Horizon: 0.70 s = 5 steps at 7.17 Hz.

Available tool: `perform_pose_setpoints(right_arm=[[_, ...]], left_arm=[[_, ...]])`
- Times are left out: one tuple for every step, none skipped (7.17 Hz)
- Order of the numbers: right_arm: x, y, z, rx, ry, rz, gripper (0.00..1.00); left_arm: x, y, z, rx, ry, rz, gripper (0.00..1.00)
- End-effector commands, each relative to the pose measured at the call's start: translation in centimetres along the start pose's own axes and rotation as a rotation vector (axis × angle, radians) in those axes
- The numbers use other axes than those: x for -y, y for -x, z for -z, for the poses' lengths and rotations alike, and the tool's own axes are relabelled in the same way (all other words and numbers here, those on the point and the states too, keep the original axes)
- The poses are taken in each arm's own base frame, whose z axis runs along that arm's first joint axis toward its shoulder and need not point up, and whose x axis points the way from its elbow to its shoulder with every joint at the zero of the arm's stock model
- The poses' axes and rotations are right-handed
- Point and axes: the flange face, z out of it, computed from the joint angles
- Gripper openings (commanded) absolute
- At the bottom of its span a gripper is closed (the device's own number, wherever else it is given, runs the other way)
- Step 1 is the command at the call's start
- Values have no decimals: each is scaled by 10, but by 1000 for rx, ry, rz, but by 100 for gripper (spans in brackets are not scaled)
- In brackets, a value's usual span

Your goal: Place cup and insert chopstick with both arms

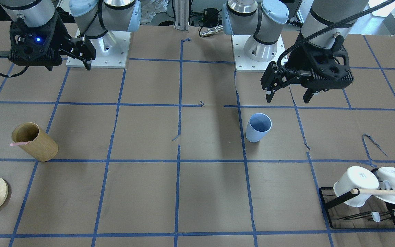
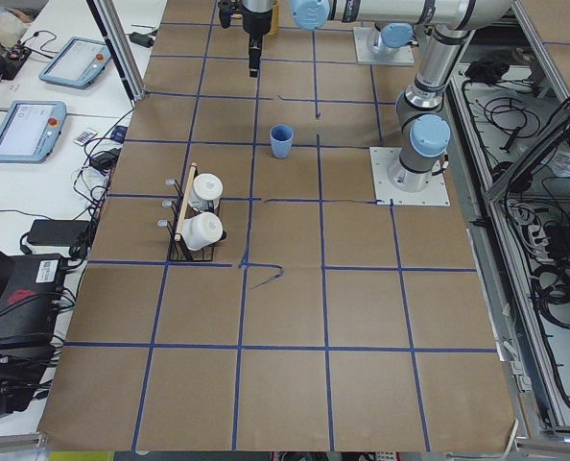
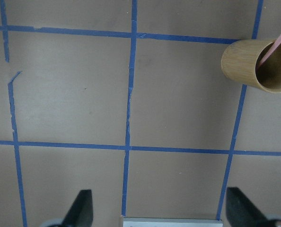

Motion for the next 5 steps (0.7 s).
perform_pose_setpoints(right_arm=[[8,-11,-1,-60,-31,-10,100],[15,-19,3,-110,-80,-7,100],[31,-31,-3,-123,-131,-23,100],[49,-51,-18,-142,-186,88,100],[54,-80,-29,-159,-216,146,100]], left_arm=[[-11,22,-31,6,76,-48,100],[-20,63,-80,-7,125,-7,100],[-31,82,-116,-5,114,-11,100],[-49,76,-154,-16,139,-4,98],[-63,73,-184,-17,133,-6,98]])
